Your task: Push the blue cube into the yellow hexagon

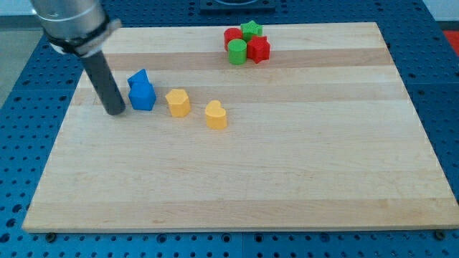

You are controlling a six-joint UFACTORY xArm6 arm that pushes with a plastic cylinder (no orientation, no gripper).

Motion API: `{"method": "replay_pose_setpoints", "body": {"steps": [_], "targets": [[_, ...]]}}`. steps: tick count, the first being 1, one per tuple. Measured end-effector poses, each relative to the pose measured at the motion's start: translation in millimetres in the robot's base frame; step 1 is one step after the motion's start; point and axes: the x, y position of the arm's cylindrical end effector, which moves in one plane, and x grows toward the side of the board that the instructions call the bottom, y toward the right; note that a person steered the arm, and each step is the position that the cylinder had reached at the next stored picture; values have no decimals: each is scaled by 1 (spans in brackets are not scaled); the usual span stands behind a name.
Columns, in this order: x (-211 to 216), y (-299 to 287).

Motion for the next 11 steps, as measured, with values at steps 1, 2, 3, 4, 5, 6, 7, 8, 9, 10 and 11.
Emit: {"method": "replay_pose_setpoints", "body": {"steps": [1,2,3,4,5,6,7,8,9,10,11], "targets": [[-22,-21],[-25,-16],[-25,2],[-25,24],[-22,52],[-15,78],[-11,100],[-5,127],[-4,147],[-5,156],[-7,134]]}}
